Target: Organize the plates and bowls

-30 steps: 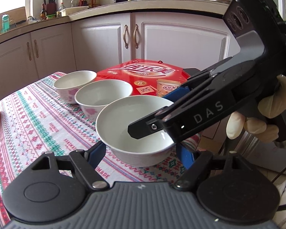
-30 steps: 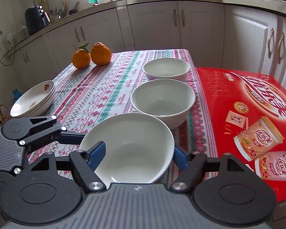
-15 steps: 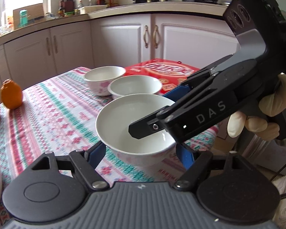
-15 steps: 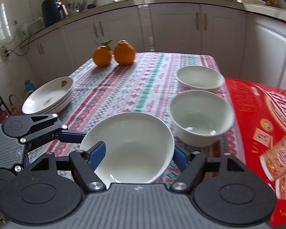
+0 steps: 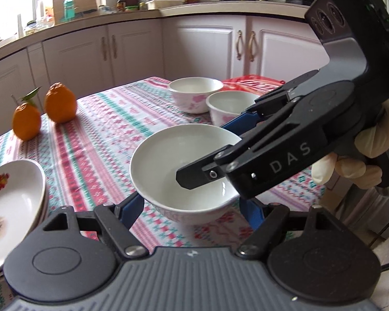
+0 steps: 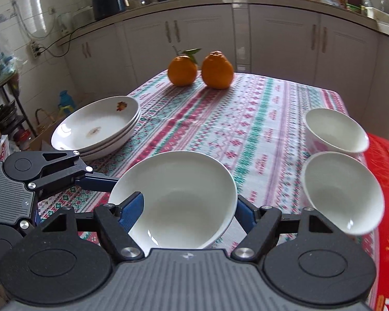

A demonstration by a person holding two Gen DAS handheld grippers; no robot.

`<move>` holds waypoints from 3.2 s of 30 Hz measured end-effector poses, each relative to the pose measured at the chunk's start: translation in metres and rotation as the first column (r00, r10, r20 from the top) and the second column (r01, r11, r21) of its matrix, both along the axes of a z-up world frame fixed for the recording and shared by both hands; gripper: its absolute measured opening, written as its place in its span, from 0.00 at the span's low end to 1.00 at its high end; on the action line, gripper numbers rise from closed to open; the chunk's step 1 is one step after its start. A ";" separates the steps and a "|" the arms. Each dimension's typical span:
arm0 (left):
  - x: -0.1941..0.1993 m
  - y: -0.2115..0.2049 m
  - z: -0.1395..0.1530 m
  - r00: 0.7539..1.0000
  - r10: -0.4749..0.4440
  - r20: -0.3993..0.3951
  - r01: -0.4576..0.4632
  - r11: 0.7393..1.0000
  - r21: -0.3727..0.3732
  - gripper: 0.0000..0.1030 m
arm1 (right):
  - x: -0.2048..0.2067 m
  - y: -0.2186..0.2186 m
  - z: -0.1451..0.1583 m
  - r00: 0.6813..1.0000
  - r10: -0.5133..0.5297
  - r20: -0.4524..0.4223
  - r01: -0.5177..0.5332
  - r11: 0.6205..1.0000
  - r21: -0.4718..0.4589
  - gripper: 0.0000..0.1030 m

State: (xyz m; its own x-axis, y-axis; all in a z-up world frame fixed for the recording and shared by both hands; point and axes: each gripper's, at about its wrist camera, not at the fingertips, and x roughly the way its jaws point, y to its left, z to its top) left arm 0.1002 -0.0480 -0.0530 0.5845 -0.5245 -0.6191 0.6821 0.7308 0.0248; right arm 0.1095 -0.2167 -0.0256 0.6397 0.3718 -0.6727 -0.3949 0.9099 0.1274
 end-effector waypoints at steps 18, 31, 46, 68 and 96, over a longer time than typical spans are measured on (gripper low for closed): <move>0.009 0.014 -0.005 0.999 0.037 -0.017 -0.037 0.999 0.005 0.78 | 0.018 0.015 -0.011 0.999 0.037 -0.027 -0.036 0.999 0.004 0.78; 0.011 0.014 -0.007 0.999 0.031 -0.016 -0.031 0.999 0.014 0.78 | 0.018 0.016 -0.011 0.999 0.041 -0.024 -0.041 0.999 0.008 0.79; 0.014 0.013 -0.006 0.999 0.032 -0.020 -0.032 0.999 -0.016 0.91 | 0.014 0.011 -0.009 0.999 0.035 -0.001 -0.035 0.999 0.003 1.00; 0.003 -0.042 0.035 0.994 -0.063 0.088 0.067 0.997 -0.040 0.96 | -0.025 -0.082 0.031 0.971 -0.185 0.151 0.200 0.976 -0.089 1.00; 0.053 -0.164 -0.014 1.000 -0.025 0.006 0.024 0.999 0.047 0.85 | 0.048 -0.168 -0.008 0.972 -0.234 -0.012 0.234 0.972 0.029 0.90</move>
